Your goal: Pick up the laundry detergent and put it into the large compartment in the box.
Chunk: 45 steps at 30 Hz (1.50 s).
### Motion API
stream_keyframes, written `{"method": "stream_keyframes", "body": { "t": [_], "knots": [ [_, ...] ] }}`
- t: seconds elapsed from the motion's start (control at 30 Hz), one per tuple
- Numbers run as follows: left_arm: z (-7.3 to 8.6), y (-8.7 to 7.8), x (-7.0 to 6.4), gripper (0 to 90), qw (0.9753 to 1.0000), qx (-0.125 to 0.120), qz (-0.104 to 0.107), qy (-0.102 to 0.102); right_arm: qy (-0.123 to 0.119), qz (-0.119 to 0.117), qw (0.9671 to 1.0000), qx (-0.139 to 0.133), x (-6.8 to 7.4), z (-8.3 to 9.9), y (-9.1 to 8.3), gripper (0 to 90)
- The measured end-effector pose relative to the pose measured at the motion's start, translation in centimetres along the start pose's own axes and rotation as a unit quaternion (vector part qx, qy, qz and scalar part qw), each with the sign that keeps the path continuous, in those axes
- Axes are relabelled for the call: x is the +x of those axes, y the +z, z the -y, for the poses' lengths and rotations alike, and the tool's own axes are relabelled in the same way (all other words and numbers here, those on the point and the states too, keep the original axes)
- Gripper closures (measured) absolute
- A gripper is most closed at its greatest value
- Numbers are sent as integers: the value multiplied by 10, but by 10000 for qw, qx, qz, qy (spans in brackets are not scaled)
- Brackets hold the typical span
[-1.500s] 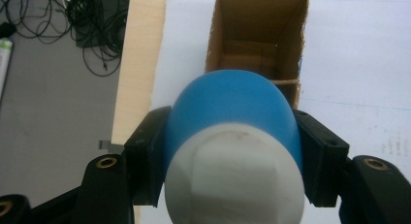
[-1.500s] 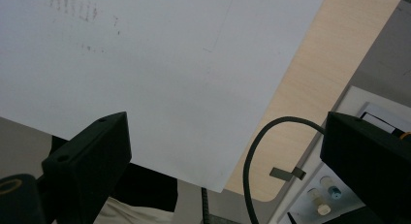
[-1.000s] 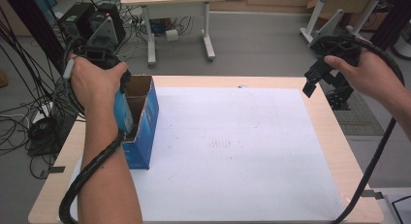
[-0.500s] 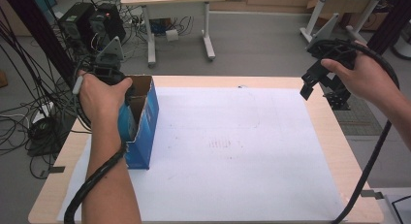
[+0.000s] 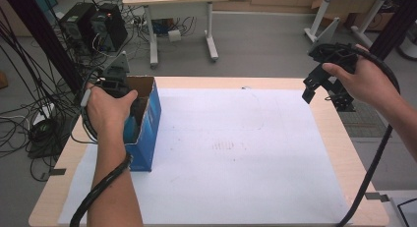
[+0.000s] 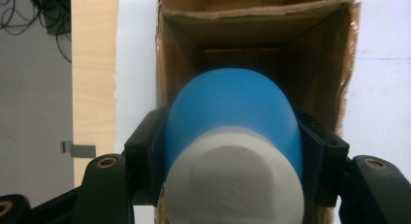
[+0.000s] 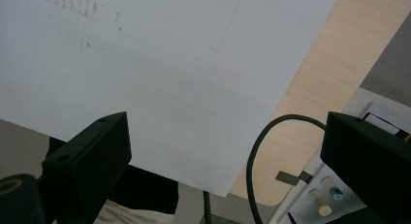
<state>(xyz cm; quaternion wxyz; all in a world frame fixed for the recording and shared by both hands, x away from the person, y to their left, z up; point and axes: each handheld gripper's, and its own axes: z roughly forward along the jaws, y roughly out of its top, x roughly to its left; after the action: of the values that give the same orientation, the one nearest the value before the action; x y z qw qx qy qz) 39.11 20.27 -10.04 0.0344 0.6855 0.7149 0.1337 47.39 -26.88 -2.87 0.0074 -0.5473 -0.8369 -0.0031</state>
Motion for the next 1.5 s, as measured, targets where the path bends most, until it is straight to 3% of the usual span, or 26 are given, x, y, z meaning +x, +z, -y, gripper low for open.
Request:
{"method": "stream_keyframes", "body": {
  "t": [0.77, 1.5],
  "knots": [
    [-1, 32, -2, 382, 9996, 239, 74, 88, 31, -17, 10000, 54, -3, -4, 10, 40],
    [-6, 34, 3, 375, 9994, 271, 193, 55, -12, -61, 10000, 69, -2, -10, 16, 41]
  ]
}}
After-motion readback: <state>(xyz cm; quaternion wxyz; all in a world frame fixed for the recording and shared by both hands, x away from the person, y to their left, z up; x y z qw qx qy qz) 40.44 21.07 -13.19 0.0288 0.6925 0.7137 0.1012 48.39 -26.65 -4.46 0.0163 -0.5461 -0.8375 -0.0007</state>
